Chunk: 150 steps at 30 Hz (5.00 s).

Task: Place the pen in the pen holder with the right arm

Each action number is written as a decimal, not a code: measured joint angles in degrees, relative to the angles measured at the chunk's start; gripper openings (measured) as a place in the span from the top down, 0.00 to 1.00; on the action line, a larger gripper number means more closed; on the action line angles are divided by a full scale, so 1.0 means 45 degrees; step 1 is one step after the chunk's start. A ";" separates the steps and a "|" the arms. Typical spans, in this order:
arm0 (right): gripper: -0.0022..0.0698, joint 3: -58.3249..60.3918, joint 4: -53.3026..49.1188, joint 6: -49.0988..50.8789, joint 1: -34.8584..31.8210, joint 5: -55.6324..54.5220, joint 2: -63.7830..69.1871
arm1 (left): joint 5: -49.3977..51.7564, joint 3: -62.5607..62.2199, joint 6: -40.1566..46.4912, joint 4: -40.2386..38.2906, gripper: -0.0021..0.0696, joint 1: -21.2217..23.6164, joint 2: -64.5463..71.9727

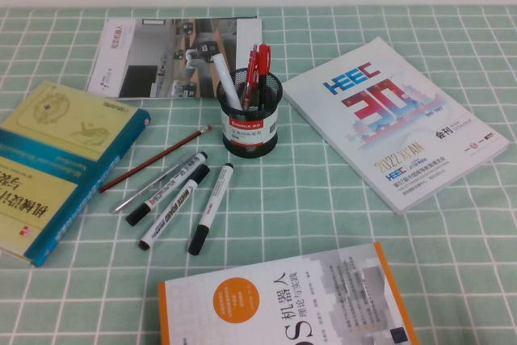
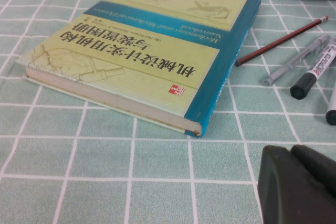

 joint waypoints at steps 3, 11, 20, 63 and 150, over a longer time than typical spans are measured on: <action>1.00 0.0000 0.0000 0.0000 0.0000 0.0000 0.0000 | 0.0000 0.0000 0.0000 0.0000 0.98 0.0000 0.0000; 1.00 0.0051 0.4513 0.0000 0.0000 -0.2926 0.0000 | 0.0000 0.0000 0.0000 0.0000 0.98 0.0000 0.0000; 1.00 0.0051 1.0414 0.0000 0.0000 -0.4425 0.0000 | 0.0000 0.0000 0.0000 0.0000 0.98 0.0000 0.0000; 1.00 -1.2370 0.5791 0.1763 0.3434 0.5540 1.6775 | 0.0000 0.0000 0.0000 0.0000 0.98 0.0000 0.0000; 0.80 -2.4182 -0.3112 0.6680 0.8611 0.5338 2.4584 | 0.0000 0.0000 0.0000 0.0000 0.98 0.0000 0.0000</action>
